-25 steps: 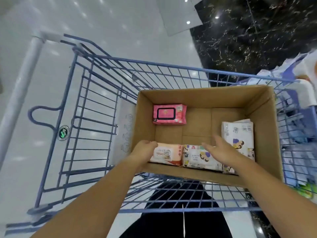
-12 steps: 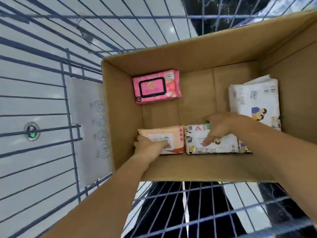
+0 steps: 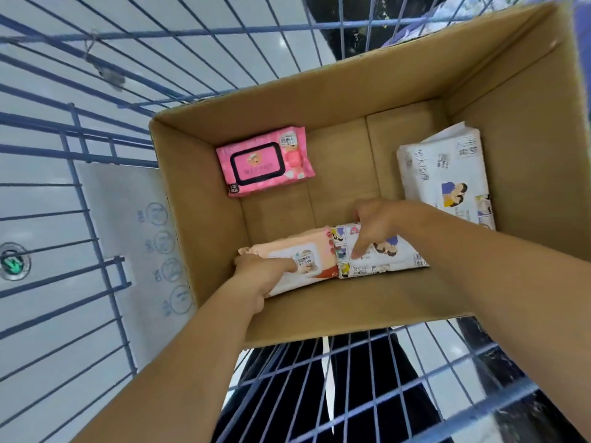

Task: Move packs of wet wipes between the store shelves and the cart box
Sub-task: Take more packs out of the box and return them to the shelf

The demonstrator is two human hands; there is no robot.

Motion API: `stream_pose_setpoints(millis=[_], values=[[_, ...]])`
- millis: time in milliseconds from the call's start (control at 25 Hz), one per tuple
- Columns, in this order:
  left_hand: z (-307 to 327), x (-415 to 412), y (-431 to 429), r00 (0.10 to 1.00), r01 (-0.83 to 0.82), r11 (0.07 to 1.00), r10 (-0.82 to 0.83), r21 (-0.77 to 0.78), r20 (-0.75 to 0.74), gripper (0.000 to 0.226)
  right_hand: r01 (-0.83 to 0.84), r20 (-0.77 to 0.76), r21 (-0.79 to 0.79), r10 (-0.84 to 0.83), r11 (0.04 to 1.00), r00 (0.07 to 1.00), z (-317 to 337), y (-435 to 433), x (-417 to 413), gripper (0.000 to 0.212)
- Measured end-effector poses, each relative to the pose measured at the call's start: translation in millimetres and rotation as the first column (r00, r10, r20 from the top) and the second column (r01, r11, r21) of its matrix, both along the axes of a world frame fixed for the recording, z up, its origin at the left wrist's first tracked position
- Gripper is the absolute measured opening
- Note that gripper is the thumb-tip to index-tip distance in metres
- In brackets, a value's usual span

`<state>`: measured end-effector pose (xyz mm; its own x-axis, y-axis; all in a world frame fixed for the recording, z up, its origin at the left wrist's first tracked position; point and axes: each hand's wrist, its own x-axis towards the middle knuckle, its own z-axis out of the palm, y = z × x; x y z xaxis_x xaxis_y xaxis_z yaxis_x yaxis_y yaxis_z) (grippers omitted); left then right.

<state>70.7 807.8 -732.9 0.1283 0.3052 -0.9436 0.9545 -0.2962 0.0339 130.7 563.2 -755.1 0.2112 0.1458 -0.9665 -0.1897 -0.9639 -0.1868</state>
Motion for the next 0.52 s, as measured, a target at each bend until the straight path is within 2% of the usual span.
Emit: stream_pose_setpoints(millis=[80, 120, 200, 280, 360, 440, 520], values=[[0.4, -1.6, 4.4, 0.999, -0.05, 0.998, 0.049, -0.025, -0.018, 0.111, -0.009, -0.056, -0.015, 0.008, 1.0, 0.998, -6.6, 0.0, -0.6, 0.093], [2.5, -2.1, 5.2, 0.999, -0.04, 0.998, 0.039, -0.041, -0.024, 0.104, -0.015, -0.09, -0.016, 0.013, 1.0, 0.996, -10.4, 0.5, 0.6, 0.099], [5.5, -1.5, 6.1, 1.0, 0.018, 0.998, -0.019, -0.06, -0.013, 0.07, -0.041, -0.146, -0.021, 0.037, 0.999, 0.989, -13.0, 2.5, 5.6, 0.103], [4.7, -3.5, 6.6, 0.995, 0.098, 0.993, -0.099, -0.064, -0.022, 0.049, -0.083, -0.154, -0.018, 0.079, 0.996, 0.985, -10.8, 5.7, 7.2, 0.098], [4.8, -8.6, 5.4, 0.983, 0.181, 0.982, -0.182, -0.061, -0.005, 0.05, -0.105, -0.146, -0.014, 0.102, 0.994, 0.984, -7.7, 7.3, 7.1, 0.092], [5.1, -18.1, 5.4, 0.939, 0.344, 0.939, -0.344, -0.013, 0.026, 0.065, -0.109, -0.117, -0.025, 0.106, 0.994, 0.987, -6.1, 8.7, 2.7, 0.084], [8.1, -30.9, 3.6, 0.888, 0.447, 0.895, -0.445, 0.014, 0.119, 0.071, -0.104, -0.057, -0.031, 0.102, 0.994, 0.993, -4.0, 8.4, -0.8, 0.08]])
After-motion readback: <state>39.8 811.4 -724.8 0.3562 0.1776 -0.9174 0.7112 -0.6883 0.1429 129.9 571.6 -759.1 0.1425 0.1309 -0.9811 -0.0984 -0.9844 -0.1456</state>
